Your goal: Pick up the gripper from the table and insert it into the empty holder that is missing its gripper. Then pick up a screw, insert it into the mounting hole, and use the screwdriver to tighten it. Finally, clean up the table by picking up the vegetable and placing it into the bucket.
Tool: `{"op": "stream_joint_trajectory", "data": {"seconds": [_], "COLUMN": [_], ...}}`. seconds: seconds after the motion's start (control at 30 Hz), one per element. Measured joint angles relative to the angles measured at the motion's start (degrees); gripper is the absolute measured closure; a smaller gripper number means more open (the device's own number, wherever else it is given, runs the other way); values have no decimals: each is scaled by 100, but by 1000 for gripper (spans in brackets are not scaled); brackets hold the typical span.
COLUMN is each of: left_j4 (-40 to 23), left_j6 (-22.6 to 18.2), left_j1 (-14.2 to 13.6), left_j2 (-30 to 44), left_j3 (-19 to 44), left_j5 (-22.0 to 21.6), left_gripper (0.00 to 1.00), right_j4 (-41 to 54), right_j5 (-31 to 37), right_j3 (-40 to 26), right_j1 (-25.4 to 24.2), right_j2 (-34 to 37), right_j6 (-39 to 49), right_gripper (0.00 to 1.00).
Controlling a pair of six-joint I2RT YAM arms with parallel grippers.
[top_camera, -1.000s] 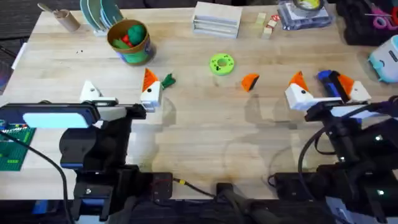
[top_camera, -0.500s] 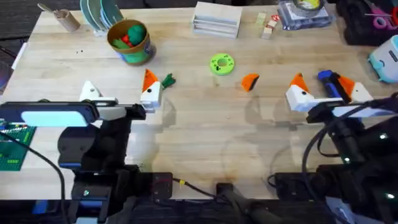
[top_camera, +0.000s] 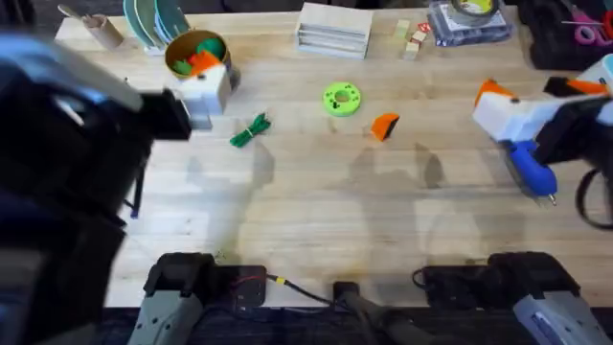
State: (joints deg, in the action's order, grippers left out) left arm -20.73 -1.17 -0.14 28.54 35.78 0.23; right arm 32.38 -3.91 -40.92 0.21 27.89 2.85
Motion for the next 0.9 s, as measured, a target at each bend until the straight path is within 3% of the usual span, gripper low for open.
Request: {"op": "stream_joint_trajectory", "data": {"seconds": [0.2,0.6,0.9], "left_j4": [-226,-517,-728], "left_j6": [-59,-10,3], "left_j1": [1,-4,-39], "left_j2": [843,1543,2917], "left_j3": [672,697,697], "left_j5": [356,781,1241], "left_gripper": [8,8,9], "right_j4": [237,367,372], "right_j5": [-24,-24,-26], "right_j3": [-721,-746,-746], "right_j1": [0,0,0], "right_j2": [753,844,1498], "right_j6": [17,11,11], "right_gripper": [10,10,10]}}
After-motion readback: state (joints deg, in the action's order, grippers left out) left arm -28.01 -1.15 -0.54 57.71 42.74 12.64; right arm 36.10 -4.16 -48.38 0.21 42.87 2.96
